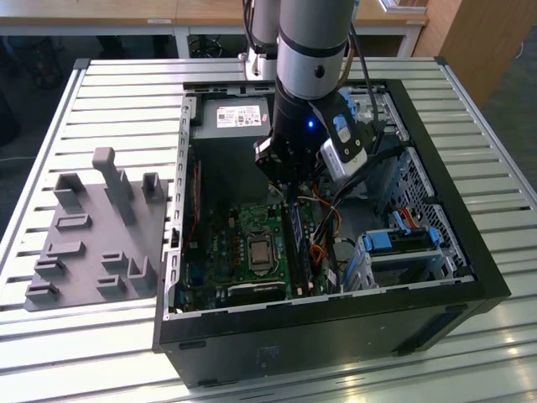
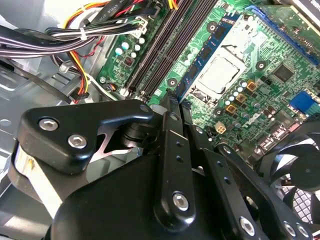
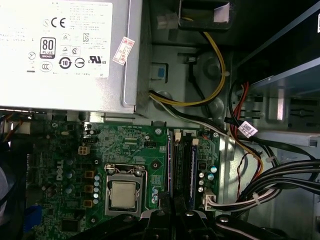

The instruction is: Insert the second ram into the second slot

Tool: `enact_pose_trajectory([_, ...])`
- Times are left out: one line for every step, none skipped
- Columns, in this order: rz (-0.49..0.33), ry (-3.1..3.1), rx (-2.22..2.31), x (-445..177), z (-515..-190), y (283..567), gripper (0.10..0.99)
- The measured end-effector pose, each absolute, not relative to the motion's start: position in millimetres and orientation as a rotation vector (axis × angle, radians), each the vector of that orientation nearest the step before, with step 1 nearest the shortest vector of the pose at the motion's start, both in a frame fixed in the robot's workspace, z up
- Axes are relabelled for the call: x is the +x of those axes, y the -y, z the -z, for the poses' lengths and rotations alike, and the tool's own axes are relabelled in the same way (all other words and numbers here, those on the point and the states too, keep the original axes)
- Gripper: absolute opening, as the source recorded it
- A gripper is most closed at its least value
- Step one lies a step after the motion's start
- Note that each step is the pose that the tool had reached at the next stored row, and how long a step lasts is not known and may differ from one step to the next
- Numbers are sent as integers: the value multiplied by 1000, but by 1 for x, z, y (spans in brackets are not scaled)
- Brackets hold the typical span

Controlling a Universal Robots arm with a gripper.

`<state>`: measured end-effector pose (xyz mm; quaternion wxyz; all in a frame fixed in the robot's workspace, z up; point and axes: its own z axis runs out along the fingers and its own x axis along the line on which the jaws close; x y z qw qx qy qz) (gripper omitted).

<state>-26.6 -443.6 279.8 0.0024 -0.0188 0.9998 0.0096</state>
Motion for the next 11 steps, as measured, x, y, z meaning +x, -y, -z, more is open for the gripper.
enact_pose_trajectory([-30,-3136,-59,-27,-280,444,137])
enact_pose_trajectory([-31,-3136,-59,-27,-280,444,137])
enact_pose_trajectory([-31,-3136,-59,-27,-280,444,137])
enact_pose_trajectory([-31,-3136,-59,-27,-280,445,137])
enact_pose_trajectory([-31,-3136,-59,-27,-280,445,137])
enact_pose_trajectory([-31,-3136,-59,-27,-280,445,137])
enact_pose_trajectory([-31,-3136,-59,-27,-279,446,137])
enact_pose_trajectory([-31,-3136,-59,-27,-279,446,137])
enact_pose_trajectory([-30,-3136,-59,-27,-279,446,137])
enact_pose_trajectory([-31,-3136,-59,-27,-279,446,137])
enact_pose_trajectory([-31,-3136,-59,-27,-279,446,137])
